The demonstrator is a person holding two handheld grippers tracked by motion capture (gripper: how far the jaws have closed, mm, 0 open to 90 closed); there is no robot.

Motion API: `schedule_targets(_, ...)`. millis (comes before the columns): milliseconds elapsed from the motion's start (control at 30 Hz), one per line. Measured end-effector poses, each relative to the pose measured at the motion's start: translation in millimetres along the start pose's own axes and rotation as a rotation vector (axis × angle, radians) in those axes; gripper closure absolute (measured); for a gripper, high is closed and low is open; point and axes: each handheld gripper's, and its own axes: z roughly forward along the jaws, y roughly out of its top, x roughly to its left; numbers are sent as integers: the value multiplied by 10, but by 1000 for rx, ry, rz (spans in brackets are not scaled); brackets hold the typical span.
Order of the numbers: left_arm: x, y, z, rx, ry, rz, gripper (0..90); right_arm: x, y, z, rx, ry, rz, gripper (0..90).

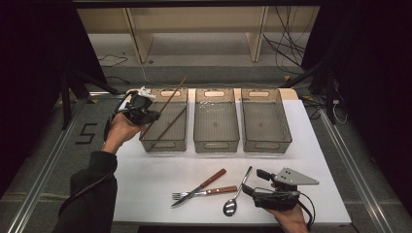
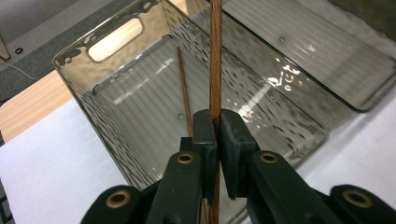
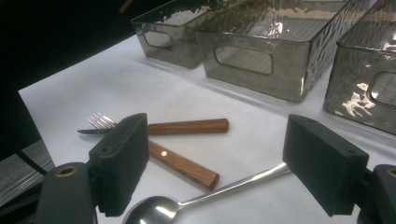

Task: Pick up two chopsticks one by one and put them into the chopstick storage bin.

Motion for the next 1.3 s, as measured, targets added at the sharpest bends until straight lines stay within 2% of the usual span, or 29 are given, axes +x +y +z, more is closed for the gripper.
schedule_targets(267,64,29,83,-24,30,-18,846,3,0,2,0,3,-1,234)
schedule_targets(433,67,52,141,-25,56,-11,846,2,0,1,0,3,-1,234)
schedule_targets(667,93,63,192,-37,67,-30,846,2,-1,1,0,4,-1,234)
schedule_targets(1300,141,-94,393,-19,46,-107,844,3,-1,-1,-1,4,-1,234)
